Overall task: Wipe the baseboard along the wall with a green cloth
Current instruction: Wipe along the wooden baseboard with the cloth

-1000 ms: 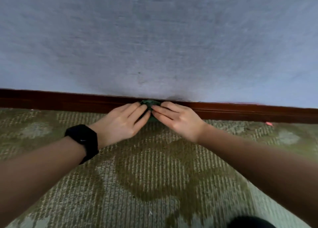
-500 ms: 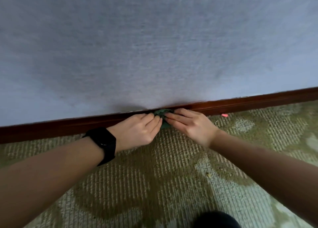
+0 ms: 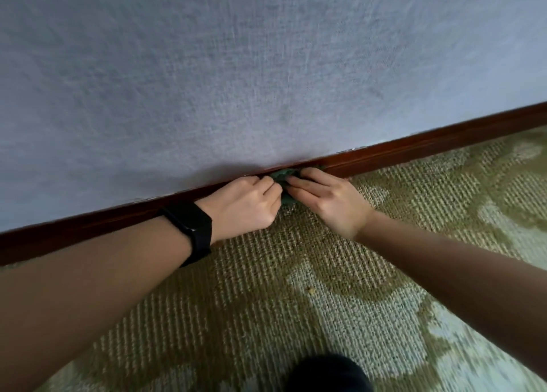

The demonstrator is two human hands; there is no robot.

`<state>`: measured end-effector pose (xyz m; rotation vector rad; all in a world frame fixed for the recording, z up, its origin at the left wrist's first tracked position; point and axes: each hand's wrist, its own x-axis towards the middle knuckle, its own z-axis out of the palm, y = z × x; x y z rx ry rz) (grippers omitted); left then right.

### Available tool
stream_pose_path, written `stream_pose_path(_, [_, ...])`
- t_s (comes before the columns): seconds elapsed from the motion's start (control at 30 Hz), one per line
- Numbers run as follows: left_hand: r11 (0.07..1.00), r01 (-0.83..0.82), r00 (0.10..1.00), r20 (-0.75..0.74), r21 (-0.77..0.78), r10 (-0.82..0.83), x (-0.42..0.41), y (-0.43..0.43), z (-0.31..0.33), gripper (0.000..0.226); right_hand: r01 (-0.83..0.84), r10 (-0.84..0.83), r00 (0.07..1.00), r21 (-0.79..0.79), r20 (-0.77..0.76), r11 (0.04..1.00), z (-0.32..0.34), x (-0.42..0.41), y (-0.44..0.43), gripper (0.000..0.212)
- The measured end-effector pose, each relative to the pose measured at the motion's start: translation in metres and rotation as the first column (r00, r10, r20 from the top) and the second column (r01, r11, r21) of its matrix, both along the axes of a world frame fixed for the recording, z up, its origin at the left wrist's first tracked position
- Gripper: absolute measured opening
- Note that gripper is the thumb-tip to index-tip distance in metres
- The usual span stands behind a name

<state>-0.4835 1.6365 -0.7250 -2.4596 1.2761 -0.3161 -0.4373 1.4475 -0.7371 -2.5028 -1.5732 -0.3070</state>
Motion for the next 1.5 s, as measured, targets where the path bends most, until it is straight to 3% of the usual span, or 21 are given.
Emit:
stream_pose_path(0.3, [0.994, -0.107, 0.992, -0.059, 0.033, 0.108, -0.035, 0.063, 0.015, 0.037, -0.180, 0.185, 0.982, 0.156, -0.023, 0.971, -0.005, -0.015, 0.063, 0.030])
stream_pose_path(0.57, [0.978, -0.178, 0.984, -0.030, -0.109, 0.175, -0.021, 0.018, 0.005, 0.033, -0.233, 0.239, 0.970, 0.093, -0.053, 0.968, -0.004, 0.011, 0.015, 0.022])
stream_pose_path(0.8, [0.973, -0.130, 0.987, 0.065, -0.191, 0.145, 0.024, -0.064, -0.007, 0.021, -0.094, 0.091, 0.994, -0.033, -0.066, 0.995, 0.005, 0.043, -0.062, 0.030])
stream_pose_path(1.0, [0.983, -0.129, 0.990, 0.037, -0.127, 0.134, 0.023, -0.057, -0.008, 0.027, 0.022, -0.020, 0.997, 0.026, -0.075, 0.999, 0.000, 0.029, -0.052, 0.030])
stream_pose_path(1.17, [0.977, -0.186, 0.983, -0.029, -0.107, 0.184, 0.007, -0.030, -0.005, 0.030, 0.019, -0.016, 0.999, 0.094, -0.030, 0.995, -0.002, 0.017, -0.023, 0.027])
stream_pose_path(1.4, [0.954, -0.286, 0.957, -0.073, -0.085, 0.281, 0.010, -0.049, 0.001, 0.026, 0.268, -0.259, 0.962, 0.126, -0.084, 0.955, -0.007, 0.002, -0.012, 0.031])
stream_pose_path(1.5, [0.959, -0.270, 0.962, -0.053, -0.084, 0.267, 0.025, -0.078, 0.000, 0.030, 0.385, -0.363, 0.919, 0.150, -0.155, 0.910, -0.010, 0.010, -0.038, 0.021])
